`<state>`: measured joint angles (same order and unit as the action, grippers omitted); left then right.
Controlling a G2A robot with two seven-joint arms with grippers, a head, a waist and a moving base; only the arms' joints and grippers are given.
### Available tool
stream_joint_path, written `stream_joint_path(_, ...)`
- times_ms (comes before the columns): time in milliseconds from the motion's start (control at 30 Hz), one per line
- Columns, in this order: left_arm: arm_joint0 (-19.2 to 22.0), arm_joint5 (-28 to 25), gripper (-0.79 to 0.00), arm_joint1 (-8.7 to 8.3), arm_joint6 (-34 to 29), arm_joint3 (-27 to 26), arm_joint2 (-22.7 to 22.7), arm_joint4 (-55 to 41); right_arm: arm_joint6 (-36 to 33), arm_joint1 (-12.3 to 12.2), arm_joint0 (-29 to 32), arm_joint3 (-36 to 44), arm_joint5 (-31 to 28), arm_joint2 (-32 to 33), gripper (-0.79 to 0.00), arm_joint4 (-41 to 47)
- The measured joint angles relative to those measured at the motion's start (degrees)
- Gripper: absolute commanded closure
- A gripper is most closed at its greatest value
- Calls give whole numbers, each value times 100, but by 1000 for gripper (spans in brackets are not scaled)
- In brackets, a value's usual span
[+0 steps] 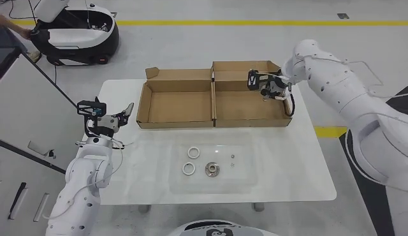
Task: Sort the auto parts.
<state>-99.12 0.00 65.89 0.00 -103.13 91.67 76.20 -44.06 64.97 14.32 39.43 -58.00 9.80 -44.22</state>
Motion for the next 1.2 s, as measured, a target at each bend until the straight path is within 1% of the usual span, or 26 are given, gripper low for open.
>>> stream_joint_path(200, 0, 0, -785, 0, 0, 0, 0, 0, 140, 225, 59, -384, 0, -6, 0, -273)
stream_joint_path(533, 0, 0, -785, 0, 0, 0, 0, 0, 517, 544, 167, -799, 0, -6, 0, -744)
stream_joint_path(667, 0, 0, -785, 0, 0, 0, 0, 0, 747, 653, 234, -989, 0, -6, 0, -959)
stream_joint_path(1200, 0, 0, -785, 0, 0, 0, 0, 0, 1914, 1059, 523, -1874, 0, -6, 0, -2354)
